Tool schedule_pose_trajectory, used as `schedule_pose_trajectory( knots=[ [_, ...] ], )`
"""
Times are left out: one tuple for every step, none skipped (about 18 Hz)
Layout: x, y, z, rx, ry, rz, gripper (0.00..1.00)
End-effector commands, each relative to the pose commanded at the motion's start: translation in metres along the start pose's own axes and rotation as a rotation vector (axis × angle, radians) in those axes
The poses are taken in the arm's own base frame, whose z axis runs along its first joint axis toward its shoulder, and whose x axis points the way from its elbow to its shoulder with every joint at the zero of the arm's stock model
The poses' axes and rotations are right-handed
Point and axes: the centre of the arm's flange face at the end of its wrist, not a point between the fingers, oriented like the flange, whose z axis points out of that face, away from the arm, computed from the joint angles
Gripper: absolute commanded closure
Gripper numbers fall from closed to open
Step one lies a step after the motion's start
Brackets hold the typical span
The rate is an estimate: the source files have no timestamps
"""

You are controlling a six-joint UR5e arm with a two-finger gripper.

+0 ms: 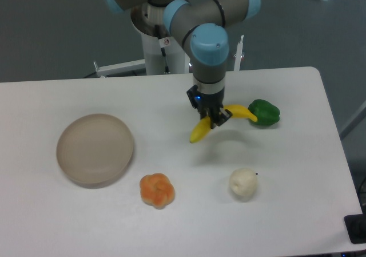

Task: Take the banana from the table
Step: 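Lift the banana and carry it toward the green pepper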

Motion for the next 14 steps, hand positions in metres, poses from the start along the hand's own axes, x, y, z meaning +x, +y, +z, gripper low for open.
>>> schedule_pose_trajectory(
  knots=[
    [-0.008, -0.002, 0.001, -0.004, 0.013, 0.000, 0.68],
    [-0.015, -0.004, 0.003, -0.010, 0.032, -0.001, 0.68],
    [-0.026, -0.005, 0.009, -0.021, 0.062, 0.001, 0.68],
    [-0.036, 0.000, 0.013, -0.028, 0.077, 0.000, 0.69],
    [-0.041, 0.001, 0.015, -0.024, 0.078, -0.003, 0.73],
    [-0.045, 0.002, 0.012, -0.024, 0.070, -0.004, 0.75],
    [-0.054, 0.008, 0.007, -0.020, 0.062, -0.006, 0.75],
    [-0.056, 0.011, 0.005, -0.022, 0.065, 0.012, 0.75],
    [-0.058, 0.010, 0.003, -0.022, 0.063, 0.056, 0.75],
    [-0.058, 0.010, 0.003, -0.023, 0.063, 0.071, 0.75],
    [-0.058, 0.010, 0.003, -0.023, 0.063, 0.071, 0.76],
    [-0.059, 0.010, 0.002, -0.022, 0.062, 0.071, 0.76],
    [-0.058, 0.010, 0.002, -0.023, 0.065, 0.071, 0.76],
    [-0.058, 0.010, 0.002, -0.024, 0.064, 0.072, 0.76]
  ],
)
